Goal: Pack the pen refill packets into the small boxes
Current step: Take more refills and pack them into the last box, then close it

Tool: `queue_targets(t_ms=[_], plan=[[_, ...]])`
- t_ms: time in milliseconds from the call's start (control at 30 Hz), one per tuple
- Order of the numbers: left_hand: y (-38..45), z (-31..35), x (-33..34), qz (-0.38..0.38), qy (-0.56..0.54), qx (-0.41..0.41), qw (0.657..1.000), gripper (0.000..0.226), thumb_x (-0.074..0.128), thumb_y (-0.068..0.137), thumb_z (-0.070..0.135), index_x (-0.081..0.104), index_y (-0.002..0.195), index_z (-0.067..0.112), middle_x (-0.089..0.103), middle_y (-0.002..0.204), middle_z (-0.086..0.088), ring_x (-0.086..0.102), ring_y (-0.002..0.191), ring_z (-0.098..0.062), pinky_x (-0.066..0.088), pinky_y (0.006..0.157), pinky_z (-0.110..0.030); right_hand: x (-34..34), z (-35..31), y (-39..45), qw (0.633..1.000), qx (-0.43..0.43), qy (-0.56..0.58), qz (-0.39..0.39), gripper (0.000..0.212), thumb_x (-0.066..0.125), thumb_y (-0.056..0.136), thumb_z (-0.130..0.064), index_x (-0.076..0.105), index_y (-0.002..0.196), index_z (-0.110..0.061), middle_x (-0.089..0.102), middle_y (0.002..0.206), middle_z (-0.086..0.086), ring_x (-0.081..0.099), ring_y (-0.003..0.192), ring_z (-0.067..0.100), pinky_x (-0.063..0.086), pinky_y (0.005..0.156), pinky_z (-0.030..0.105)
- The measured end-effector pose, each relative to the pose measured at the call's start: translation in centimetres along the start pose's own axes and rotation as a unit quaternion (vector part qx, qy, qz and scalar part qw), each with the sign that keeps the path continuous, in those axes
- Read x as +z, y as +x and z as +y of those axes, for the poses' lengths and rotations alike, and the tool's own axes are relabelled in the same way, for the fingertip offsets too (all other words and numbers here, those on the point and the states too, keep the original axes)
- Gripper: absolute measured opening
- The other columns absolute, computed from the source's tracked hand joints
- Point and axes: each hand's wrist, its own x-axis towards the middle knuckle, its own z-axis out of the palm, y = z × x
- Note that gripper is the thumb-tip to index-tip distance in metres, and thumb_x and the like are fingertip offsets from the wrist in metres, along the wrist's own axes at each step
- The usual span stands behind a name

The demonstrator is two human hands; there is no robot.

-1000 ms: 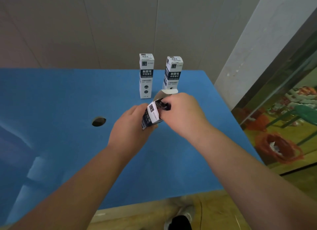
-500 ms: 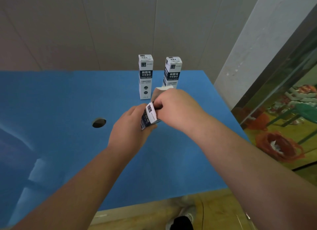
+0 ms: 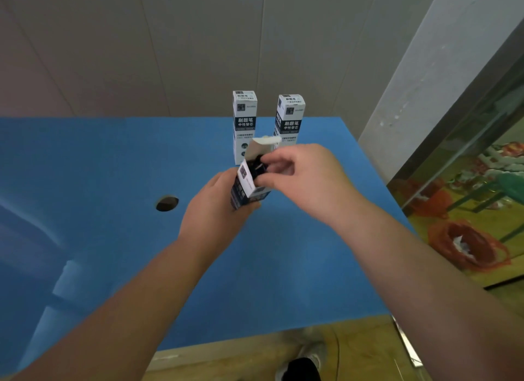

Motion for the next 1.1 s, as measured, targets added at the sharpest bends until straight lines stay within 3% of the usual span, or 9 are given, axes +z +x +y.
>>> queue_targets(t_ms=[67, 167, 267, 367, 500, 633, 867, 967, 1100], plan=[[0.1, 0.2, -0.1, -0.01, -0.028, -0.007, 1.0, 0.051, 0.075, 0.083, 0.036, 0.051, 0.127, 0.047, 0.058, 0.12, 0.019, 0.059, 0.11, -0.006, 0.056, 0.087, -0.042, 0.1, 1.2, -0.2, 0.996, -0.024, 0.06, 0.063, 0.034, 0.086, 0.076, -0.036, 0.069, 0.106, -0.034, 0.066, 0.086, -0.014, 0.05, 0.063, 0.002, 0.04, 0.063, 0.019], [0.2, 0.8, -0.2, -0.028, -0.069, 0.008, 0.997, 0.051, 0.076, 0.084, 0.036, 0.05, 0.125, 0.053, 0.059, 0.12, 0.022, 0.059, 0.114, -0.002, 0.057, 0.087, -0.041, 0.3, 2.7, -0.6, 0.982, -0.033, 0.129, 0.13, 0.048, 0.09, 0.069, -0.038, 0.059, 0.106, -0.034, 0.059, 0.098, -0.011, 0.051, 0.076, 0.006, 0.045, 0.069, 0.02], [0.3, 1.6, -0.5, -0.064, -0.117, 0.014, 0.991, 0.051, 0.078, 0.086, 0.029, 0.048, 0.112, 0.061, 0.063, 0.113, 0.029, 0.059, 0.112, 0.004, 0.058, 0.087, -0.033, 0.7, 3.6, -0.9, 0.968, -0.023, 0.222, 0.112, 0.049, 0.09, 0.071, -0.031, 0.055, 0.105, -0.032, 0.063, 0.113, -0.011, 0.063, 0.098, 0.006, 0.057, 0.08, 0.037], [0.4, 2.0, -0.6, -0.095, -0.122, 0.027, 0.988, 0.055, 0.078, 0.086, 0.026, 0.048, 0.121, 0.056, 0.064, 0.113, 0.033, 0.059, 0.111, 0.007, 0.056, 0.089, -0.025, 1.1, 4.7, -0.9, 0.956, -0.048, 0.281, 0.066, 0.037, 0.085, 0.078, -0.017, 0.057, 0.099, -0.029, 0.071, 0.107, -0.011, 0.067, 0.109, 0.012, 0.057, 0.086, 0.052], [0.6, 2.2, -0.5, -0.095, -0.14, 0.041, 0.985, 0.054, 0.073, 0.091, 0.023, 0.051, 0.136, 0.043, 0.065, 0.119, 0.028, 0.058, 0.116, 0.006, 0.055, 0.092, -0.021, 1.1, 5.5, -0.9, 0.943, -0.07, 0.324, 0.043, 0.032, 0.079, 0.082, -0.004, 0.058, 0.099, -0.023, 0.071, 0.117, -0.006, 0.065, 0.116, 0.014, 0.058, 0.089, 0.046], [0.8, 2.0, -0.3, -0.06, -0.162, 0.052, 0.984, 0.068, 0.069, 0.094, 0.02, 0.039, 0.153, 0.034, 0.059, 0.136, 0.019, 0.055, 0.125, 0.003, 0.051, 0.095, -0.017, 1.0, 6.1, -0.5, 0.937, -0.081, 0.338, 0.035, 0.034, 0.078, 0.082, -0.004, 0.063, 0.105, -0.025, 0.07, 0.121, 0.002, 0.065, 0.118, 0.019, 0.058, 0.092, 0.044], [0.9, 2.8, 0.4, 0.03, -0.22, 0.038, 0.974, 0.047, 0.076, 0.087, 0.016, 0.047, 0.112, 0.044, 0.063, 0.116, 0.025, 0.063, 0.11, 0.006, 0.054, 0.088, -0.018, 1.2, 5.9, 0.2, 0.921, -0.081, 0.375, 0.066, 0.036, 0.082, 0.076, -0.018, 0.067, 0.107, -0.028, 0.073, 0.112, -0.005, 0.069, 0.109, 0.016, 0.056, 0.089, 0.034], [1.2, 2.8, 0.6, 0.023, -0.21, 0.044, 0.976, 0.045, 0.077, 0.087, 0.017, 0.051, 0.109, 0.046, 0.065, 0.114, 0.021, 0.066, 0.105, 0.002, 0.055, 0.087, -0.018, 1.4, 6.5, 0.4, 0.927, -0.072, 0.363, 0.061, 0.03, 0.086, 0.075, -0.026, 0.071, 0.101, -0.032, 0.069, 0.122, -0.009, 0.072, 0.099, 0.019, 0.058, 0.089, 0.04], [1.3, 2.7, 0.7, 0.014, -0.211, 0.055, 0.976, 0.043, 0.075, 0.088, 0.016, 0.054, 0.11, 0.046, 0.065, 0.118, 0.013, 0.066, 0.109, -0.002, 0.054, 0.089, -0.019, 1.5, 7.3, 0.6, 0.946, -0.1, 0.306, 0.033, 0.027, 0.081, 0.081, -0.028, 0.073, 0.101, -0.044, 0.063, 0.13, -0.021, 0.069, 0.111, 0.017, 0.057, 0.092, 0.036]])
